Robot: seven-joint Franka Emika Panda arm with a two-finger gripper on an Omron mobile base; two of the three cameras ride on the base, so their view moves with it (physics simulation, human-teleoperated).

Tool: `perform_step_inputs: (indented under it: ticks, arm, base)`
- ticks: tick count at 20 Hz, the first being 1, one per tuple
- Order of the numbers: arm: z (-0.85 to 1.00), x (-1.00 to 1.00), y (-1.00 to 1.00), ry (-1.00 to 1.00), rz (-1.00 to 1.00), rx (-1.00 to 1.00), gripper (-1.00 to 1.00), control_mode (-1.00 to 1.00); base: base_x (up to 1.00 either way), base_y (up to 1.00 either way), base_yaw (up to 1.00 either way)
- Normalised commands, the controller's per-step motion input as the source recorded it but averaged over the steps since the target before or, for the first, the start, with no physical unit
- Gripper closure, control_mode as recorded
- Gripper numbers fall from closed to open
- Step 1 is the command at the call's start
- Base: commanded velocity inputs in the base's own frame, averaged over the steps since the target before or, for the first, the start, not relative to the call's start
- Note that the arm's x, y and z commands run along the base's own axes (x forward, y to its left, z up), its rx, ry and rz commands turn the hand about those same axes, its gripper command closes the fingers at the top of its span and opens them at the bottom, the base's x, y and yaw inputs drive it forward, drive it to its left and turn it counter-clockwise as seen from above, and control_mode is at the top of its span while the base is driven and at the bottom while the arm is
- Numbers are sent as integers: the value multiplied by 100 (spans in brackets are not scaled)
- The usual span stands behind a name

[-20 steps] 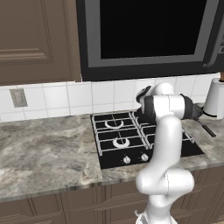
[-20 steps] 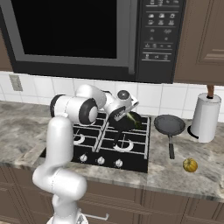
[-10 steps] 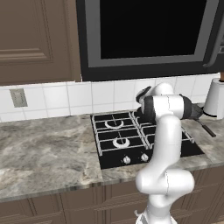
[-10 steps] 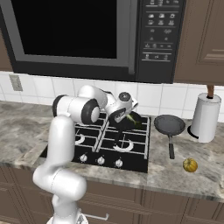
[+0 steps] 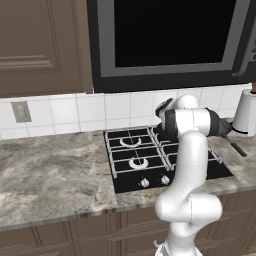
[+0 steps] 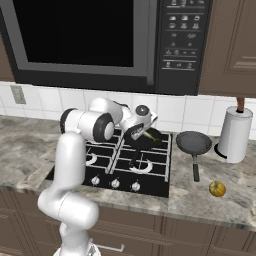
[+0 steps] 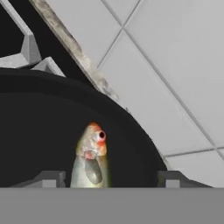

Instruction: Place both pans onto different burners. Then place the squash and the fish on different pans.

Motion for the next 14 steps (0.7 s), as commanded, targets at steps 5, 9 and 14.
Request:
perform_step_inputs:
  ticks: [5, 9, 14]
  arm:
    - [8, -3, 0, -6, 0, 0, -100, -100]
    - [36, -14, 0, -10, 0, 0, -100, -100]
    - [33, -27, -5, -13, -2, 0, -100, -100]
  base:
    - [0, 0, 0]
    - [0, 0, 0]
    - [0, 0, 0]
